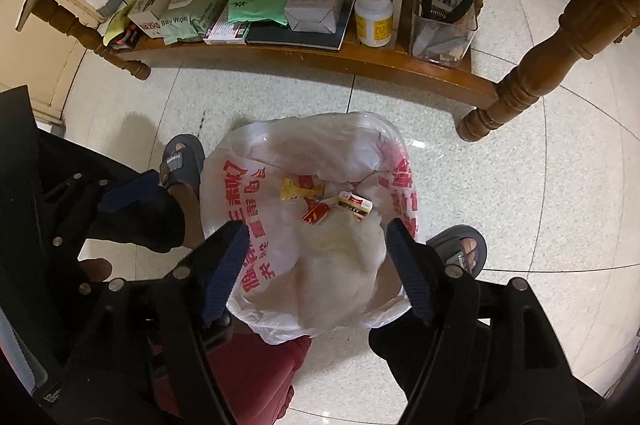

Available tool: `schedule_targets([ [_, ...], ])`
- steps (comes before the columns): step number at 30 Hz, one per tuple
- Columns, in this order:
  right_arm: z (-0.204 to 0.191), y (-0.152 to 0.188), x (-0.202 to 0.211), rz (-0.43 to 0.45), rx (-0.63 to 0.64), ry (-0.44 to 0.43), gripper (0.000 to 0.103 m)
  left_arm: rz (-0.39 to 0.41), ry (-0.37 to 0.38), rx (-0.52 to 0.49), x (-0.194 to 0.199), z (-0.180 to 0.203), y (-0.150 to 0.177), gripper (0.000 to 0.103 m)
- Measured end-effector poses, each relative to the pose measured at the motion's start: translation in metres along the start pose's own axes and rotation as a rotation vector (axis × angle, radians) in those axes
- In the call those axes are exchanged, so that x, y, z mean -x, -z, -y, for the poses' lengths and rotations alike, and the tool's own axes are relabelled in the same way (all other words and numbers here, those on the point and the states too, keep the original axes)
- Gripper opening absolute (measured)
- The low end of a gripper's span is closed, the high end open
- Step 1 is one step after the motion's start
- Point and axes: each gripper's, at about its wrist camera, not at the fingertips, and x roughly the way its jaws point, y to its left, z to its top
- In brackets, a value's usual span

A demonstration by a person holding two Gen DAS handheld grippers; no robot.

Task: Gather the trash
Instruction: 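Open both tools to drop the tissue and cup into the bag, then raise both tools back over the table toward the two boxes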

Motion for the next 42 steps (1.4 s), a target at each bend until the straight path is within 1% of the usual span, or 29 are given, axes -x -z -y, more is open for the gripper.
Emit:
schedule_targets([
  [1,0.001,0.0,0.001,0.002,-0.005,-0.003,0.072,0.002,0.009,0.004,0.001,-0.001,-0.001,0.083],
  [5,0.003,0.0,0.007,0.008,-0.014,-0.011,0.073,0.013,0.016,0.007,0.006,-0.001,-0.002,0.083],
  [11,0.007,0.001,0.014,0.014,-0.03,-0.011,0.074,0.009,0.034,0.022,0.006,-0.004,-0.002,0.083],
  [21,0.011,-0.001,0.021,0.021,-0.054,-0.016,0.074,-0.007,0.098,0.059,0.007,-0.008,-0.005,0.083],
  [25,0.011,-0.003,0.03,0.034,-0.056,-0.023,0.074,0.002,0.117,0.079,0.016,-0.014,-0.008,0.083],
  [27,0.011,-0.005,0.039,0.047,-0.06,-0.031,0.076,0.013,0.126,0.088,0.022,-0.018,-0.011,0.083],
  [29,0.011,-0.006,0.049,0.06,-0.069,-0.038,0.079,0.033,0.131,0.102,0.033,-0.026,-0.015,0.086],
  [31,0.009,-0.008,0.063,0.078,-0.062,-0.041,0.08,0.054,0.125,0.106,0.042,-0.032,-0.019,0.088],
  [36,0.003,-0.017,0.101,0.132,-0.055,-0.05,0.08,0.107,0.111,0.099,0.069,-0.044,-0.032,0.089],
  [38,0.002,-0.021,0.115,0.148,-0.054,-0.048,0.081,0.144,0.109,0.097,0.085,-0.049,-0.041,0.093],
  [42,-0.007,-0.033,0.148,0.193,-0.047,-0.047,0.084,0.226,0.105,0.087,0.124,-0.058,-0.059,0.094],
])
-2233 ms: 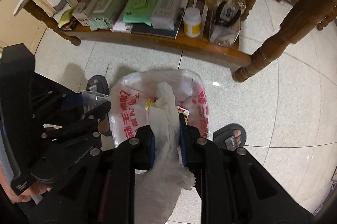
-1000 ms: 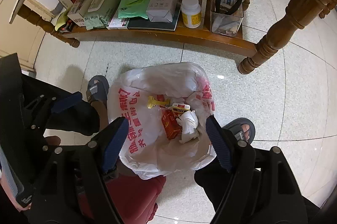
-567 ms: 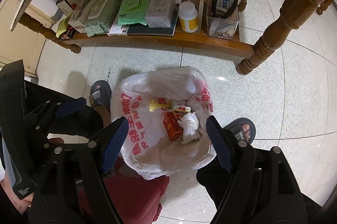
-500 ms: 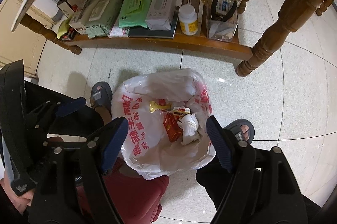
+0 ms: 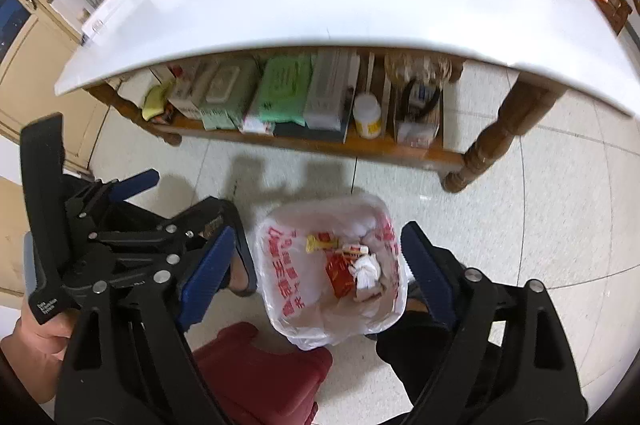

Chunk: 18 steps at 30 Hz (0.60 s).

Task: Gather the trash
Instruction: 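Raise both tools back over the table toward the two boxes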

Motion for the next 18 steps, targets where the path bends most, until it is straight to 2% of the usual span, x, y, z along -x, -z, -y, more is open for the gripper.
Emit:
schedule_targets([
  [9,-0.018,-0.037,0.04,0.071,0.02,0.018,0.085,0.125,-0.006,-0.009,0.056,-0.008,-0.057,0.095],
  [13,-0.025,-0.059,0.056,0.097,0.0,0.032,0.09,0.155,-0.023,0.01,0.068,-0.019,-0.083,0.095],
  [18,-0.036,-0.086,0.07,0.124,-0.001,0.055,0.091,0.187,-0.039,0.007,0.075,-0.027,-0.11,0.095],
])
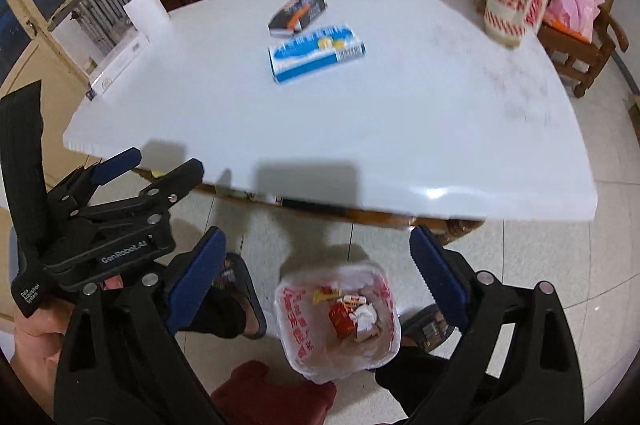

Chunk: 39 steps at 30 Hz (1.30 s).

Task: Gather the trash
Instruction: 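Raise both tools back over the table toward the two boxes, then grasp the black-and-orange box with the left tool while the right tool grasps the blue medicine box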

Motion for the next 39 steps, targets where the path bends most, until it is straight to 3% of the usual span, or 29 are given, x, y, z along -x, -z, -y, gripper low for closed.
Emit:
schedule_targets([
  [17,-0.025,-0.089,0.0,0.052,-0.093,0.09,0.091,0.035,-0.06,0.017,-0.026,-0.036,-0.086,0.095],
  [27,-0.015,-0.128,-0.03,0.039,-0.248,0.14,0.091,0.019,-0.088,0.015,-0.08,-0.047,-0.134,0.095],
  [39,0.009,-0.163,-0.081,-0.01,-0.426,0.209,0.091,-0.021,-0.091,-0.027,-0.146,-0.046,-0.169,0.095],
])
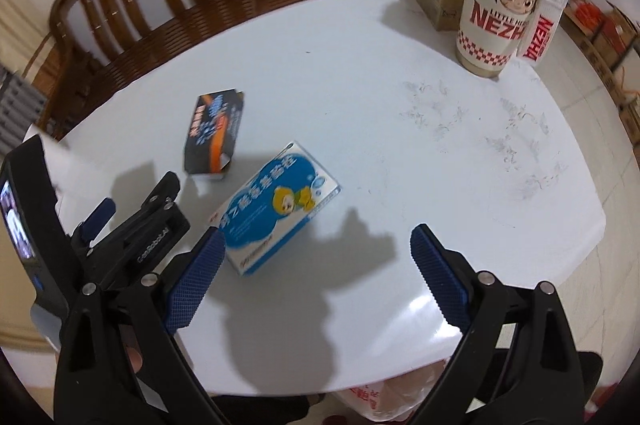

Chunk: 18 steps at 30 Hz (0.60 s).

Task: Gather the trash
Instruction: 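Grasp the black-and-orange box with the left tool while the right tool grasps the blue medicine box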

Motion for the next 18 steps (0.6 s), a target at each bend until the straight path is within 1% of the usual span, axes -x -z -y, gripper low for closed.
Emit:
schedule_targets([
  [3,0.002,-0.007,-0.012,-0.016,-0.052,0.013,0.091,-0.01,-0.003,-0.013,-0.014,0.001,-0.008,0.095],
  [10,0.002,-0.014,-0.031,-0.033,-0.089,0.017,0.091,-0.024,0.008,-0.028,-0.04,0.008,-0.025,0.095],
  [15,0.009,-0.022,-0.047,-0.06,-0.177,0.014,0.091,-0.022,0.017,-0.023,-0.049,0.01,-0.036,0.095],
  [18,0.009,-0.027,-0.053,-0.069,-0.21,0.012,0.091,-0.029,0.041,-0.029,-0.054,0.014,-0.04,0.095],
])
